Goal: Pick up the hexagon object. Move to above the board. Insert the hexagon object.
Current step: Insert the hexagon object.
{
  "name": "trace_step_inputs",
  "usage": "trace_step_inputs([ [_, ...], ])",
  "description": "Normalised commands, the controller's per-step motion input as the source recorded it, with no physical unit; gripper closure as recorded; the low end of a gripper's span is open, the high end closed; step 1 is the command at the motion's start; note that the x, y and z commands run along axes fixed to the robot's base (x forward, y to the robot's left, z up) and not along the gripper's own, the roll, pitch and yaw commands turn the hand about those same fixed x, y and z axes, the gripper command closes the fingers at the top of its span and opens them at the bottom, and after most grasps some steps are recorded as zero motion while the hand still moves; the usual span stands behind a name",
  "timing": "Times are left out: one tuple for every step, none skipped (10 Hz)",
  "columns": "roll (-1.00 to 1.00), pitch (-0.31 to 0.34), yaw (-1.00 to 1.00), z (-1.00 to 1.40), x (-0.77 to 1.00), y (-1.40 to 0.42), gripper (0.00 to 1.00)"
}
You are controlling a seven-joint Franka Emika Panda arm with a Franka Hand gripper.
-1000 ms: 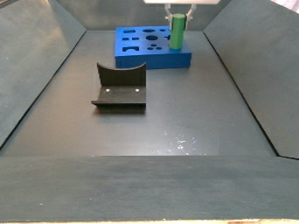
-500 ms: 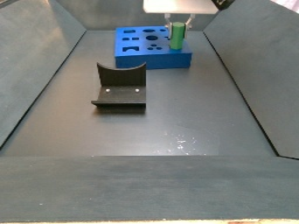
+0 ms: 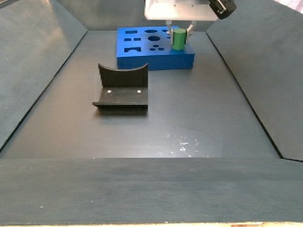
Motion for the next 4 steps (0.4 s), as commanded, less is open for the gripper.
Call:
trace_step_inputs([
  [0.00, -0.014, 0.00, -0.67, 0.22, 0.00, 1.00],
  [0.00, 0.000, -0.05, 0.00, 0.03, 0.00, 1.00],
  [0.00, -0.006, 0.00, 0.00, 0.00, 0.00, 1.00],
  [0.00, 0.000, 0.00, 0.00, 0.00, -0.02, 1.00],
])
